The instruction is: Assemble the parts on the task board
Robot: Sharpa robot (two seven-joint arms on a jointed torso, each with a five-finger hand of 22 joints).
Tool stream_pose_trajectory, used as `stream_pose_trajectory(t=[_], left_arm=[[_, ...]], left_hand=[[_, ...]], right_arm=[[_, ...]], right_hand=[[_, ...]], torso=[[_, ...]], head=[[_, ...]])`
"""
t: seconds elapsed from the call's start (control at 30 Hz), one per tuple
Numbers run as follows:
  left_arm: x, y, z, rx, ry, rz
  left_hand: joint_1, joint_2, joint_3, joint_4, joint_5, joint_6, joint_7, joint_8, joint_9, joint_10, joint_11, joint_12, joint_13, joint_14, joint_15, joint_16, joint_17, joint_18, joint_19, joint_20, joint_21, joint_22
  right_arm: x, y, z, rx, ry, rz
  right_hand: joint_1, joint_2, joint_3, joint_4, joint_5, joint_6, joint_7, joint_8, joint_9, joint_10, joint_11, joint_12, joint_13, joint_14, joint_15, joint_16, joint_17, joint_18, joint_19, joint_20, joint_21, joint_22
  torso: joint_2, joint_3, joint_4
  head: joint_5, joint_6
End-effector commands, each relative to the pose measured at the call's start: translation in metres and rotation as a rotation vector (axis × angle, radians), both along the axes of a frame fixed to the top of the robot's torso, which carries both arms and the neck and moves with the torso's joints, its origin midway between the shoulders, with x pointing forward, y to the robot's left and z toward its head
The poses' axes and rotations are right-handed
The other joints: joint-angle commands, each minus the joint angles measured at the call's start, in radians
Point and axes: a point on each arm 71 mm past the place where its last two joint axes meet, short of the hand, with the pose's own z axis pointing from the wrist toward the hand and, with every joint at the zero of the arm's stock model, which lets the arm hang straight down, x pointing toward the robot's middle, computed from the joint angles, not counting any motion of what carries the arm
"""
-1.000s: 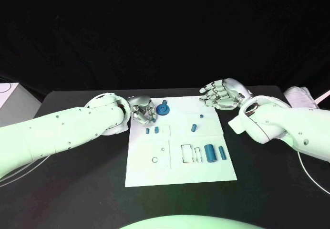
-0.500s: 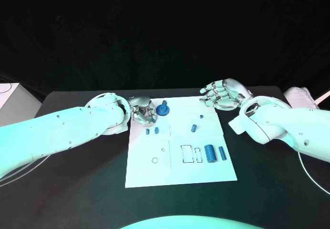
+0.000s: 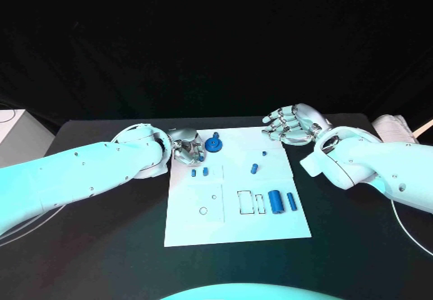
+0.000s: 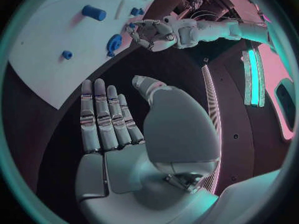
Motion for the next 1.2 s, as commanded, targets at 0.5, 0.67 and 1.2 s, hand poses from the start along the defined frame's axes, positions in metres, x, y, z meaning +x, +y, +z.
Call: stream_pose_trajectory(t=[0.5,0.67,1.2], left_arm=[[0.000,0.004,-0.001,0.003,0.002,0.014],[0.000,0.008,-0.001,0.003,-0.004,0.026],[0.004,0.053,0.022,-0.446,0.053,0.167]], left_hand=[[-0.016,-0.012,-0.001,-0.012,-0.003,-0.072,0.004,-0.061,-0.024,0.010,0.002,-0.024,0.003,-0.009,0.001,0.005,-0.006,-0.010,0.005,0.003,0.002,0.008],[-0.015,-0.012,0.000,-0.013,-0.003,-0.078,0.004,-0.066,-0.026,0.011,0.002,-0.025,0.003,-0.009,0.001,0.005,-0.007,-0.010,0.005,0.002,0.002,0.008],[0.001,0.000,0.005,-0.035,0.004,-0.056,0.033,-0.068,-0.034,-0.039,0.030,-0.003,0.025,-0.221,0.022,-0.171,-0.318,0.047,-0.235,0.018,-0.205,-0.211]], right_arm=[[0.000,-0.001,0.000,-0.005,-0.008,0.005],[0.000,-0.001,-0.001,-0.027,0.001,0.018],[0.009,-0.006,-0.011,-0.532,-0.112,0.174]], right_hand=[[0.000,0.009,-0.001,-0.007,0.006,0.004,0.063,0.005,-0.003,-0.005,0.002,0.005,-0.002,-0.001,-0.002,-0.006,-0.003,0.005,-0.001,0.001,0.001,-0.005],[0.016,0.008,0.007,-0.021,0.003,0.010,0.058,0.008,-0.003,0.002,-0.003,0.008,-0.001,0.014,-0.008,0.000,-0.002,0.007,0.008,-0.002,0.005,-0.011],[0.064,0.008,0.082,-0.158,-0.092,0.239,-0.035,-0.060,-0.050,0.268,-0.108,-0.162,0.003,0.428,-0.147,0.420,0.278,-0.003,0.268,-0.174,0.473,0.315]], torso=[[0.000,-0.0002,-0.0007],[0.000,-0.0002,0.0001],[-0.001,0.0005,-0.0036]], head=[[0.001,-0.001],[0.000,0.001],[-0.023,0.019]])
